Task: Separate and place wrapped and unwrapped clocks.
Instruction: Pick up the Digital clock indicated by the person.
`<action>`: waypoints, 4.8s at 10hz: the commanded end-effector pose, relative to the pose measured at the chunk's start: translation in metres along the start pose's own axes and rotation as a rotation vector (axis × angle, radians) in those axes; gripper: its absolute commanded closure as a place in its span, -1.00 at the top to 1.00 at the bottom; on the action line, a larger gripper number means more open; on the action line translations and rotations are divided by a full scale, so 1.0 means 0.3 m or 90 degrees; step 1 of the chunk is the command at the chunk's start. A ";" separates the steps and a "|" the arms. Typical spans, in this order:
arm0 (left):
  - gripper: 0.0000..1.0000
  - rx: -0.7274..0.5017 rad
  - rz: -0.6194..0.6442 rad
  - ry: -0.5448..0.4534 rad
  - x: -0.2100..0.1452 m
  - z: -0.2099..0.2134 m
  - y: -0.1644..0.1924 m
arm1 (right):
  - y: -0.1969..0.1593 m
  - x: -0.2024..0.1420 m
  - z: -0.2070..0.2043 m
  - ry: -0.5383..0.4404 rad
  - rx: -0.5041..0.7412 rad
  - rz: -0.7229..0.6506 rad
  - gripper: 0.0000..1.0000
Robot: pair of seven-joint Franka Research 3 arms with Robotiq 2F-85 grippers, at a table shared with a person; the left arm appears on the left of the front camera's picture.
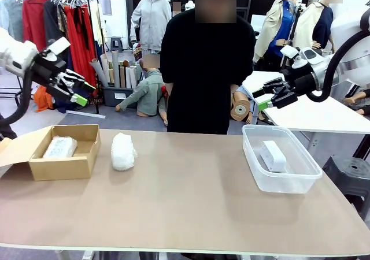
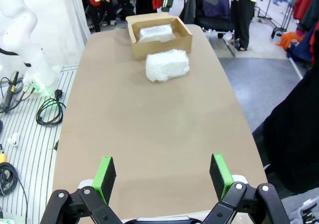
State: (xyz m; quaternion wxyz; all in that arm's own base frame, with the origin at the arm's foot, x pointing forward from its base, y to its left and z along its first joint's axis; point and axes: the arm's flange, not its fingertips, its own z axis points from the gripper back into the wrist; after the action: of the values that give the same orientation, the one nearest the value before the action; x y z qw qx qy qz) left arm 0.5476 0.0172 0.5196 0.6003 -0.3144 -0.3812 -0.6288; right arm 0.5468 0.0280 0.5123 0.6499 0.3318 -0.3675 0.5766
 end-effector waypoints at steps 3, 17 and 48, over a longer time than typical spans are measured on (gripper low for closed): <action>1.00 0.018 -0.017 -0.049 0.001 0.045 0.016 | 0.002 0.004 0.002 0.001 -0.001 0.002 1.00; 1.00 0.013 -0.010 -0.033 0.000 0.049 0.012 | 0.002 0.004 0.002 0.001 -0.001 0.002 1.00; 1.00 0.092 0.110 0.123 0.166 0.001 0.004 | 0.002 0.004 0.002 0.001 -0.001 0.002 1.00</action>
State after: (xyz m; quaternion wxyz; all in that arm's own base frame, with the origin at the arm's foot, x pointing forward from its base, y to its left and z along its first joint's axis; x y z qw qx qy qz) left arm 0.5523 0.0110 0.5563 0.6574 -0.2680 -0.3767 -0.5950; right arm 0.5468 0.0280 0.5123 0.6498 0.3319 -0.3675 0.5766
